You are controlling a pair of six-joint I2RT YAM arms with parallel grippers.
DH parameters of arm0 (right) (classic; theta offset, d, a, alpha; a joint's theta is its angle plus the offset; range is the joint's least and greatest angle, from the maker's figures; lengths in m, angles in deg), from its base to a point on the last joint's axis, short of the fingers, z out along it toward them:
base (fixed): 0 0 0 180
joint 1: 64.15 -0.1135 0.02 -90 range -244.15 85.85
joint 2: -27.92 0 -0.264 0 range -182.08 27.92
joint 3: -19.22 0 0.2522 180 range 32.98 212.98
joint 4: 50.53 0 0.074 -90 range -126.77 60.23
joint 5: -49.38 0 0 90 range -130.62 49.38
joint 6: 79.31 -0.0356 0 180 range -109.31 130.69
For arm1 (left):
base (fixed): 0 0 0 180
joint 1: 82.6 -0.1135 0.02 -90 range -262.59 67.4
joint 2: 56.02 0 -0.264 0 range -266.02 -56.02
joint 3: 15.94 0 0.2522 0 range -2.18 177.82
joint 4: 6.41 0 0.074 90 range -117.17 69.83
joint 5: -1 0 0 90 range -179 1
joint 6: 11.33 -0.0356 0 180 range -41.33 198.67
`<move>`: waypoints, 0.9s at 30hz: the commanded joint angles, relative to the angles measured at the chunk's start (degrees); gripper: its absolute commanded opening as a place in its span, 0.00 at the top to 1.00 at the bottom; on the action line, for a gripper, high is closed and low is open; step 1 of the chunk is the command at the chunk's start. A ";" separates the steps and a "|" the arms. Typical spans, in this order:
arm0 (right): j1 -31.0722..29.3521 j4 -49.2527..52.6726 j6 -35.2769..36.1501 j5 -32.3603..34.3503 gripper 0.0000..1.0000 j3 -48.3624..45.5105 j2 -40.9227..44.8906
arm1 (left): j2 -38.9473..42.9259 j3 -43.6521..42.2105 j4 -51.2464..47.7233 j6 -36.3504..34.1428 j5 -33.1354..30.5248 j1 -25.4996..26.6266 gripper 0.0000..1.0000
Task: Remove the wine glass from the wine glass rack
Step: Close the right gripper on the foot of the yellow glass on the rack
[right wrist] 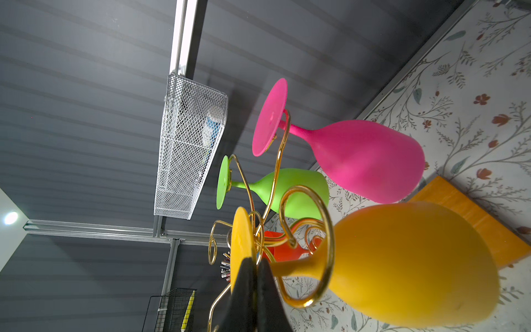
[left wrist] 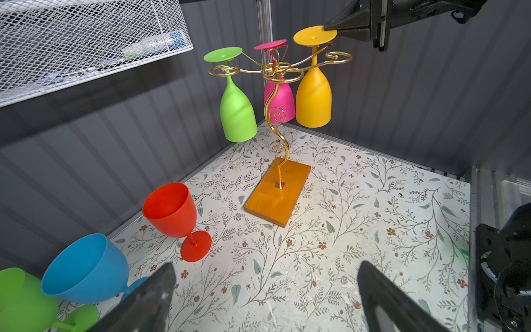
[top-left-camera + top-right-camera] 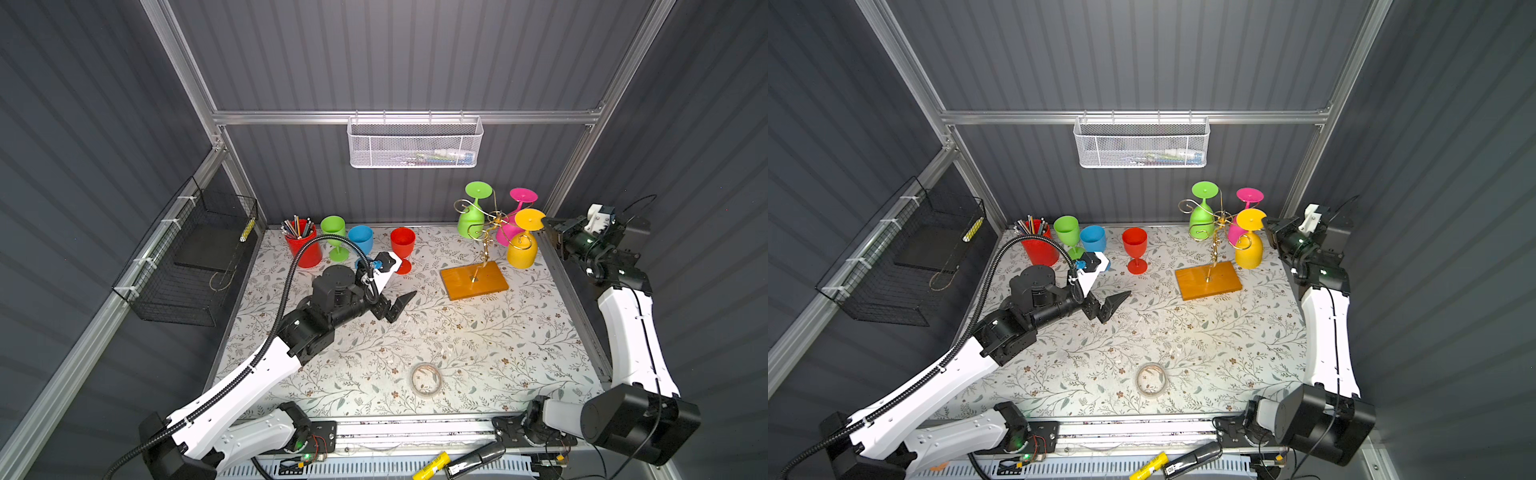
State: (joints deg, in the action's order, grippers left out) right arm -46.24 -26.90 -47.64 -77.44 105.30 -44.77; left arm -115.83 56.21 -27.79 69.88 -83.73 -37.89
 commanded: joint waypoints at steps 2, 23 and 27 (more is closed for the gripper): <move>-0.51 0.34 1.11 0.70 1.00 1.54 -0.49 | 0.44 -0.97 1.19 0.44 1.05 0.23 0.02; -0.27 -0.55 1.12 4.02 1.00 8.36 -6.98 | -0.16 -1.06 0.87 0.27 1.31 0.29 0.01; 0.80 -1.11 0.67 4.46 1.00 8.55 -7.31 | -0.13 -0.99 0.85 0.18 1.48 0.29 0.01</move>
State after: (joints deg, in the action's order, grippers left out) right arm -46.15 -26.44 -47.36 -74.05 111.88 -51.37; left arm -116.05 56.19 -27.81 69.86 -83.33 -37.89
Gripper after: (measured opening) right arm 0.056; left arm 0.986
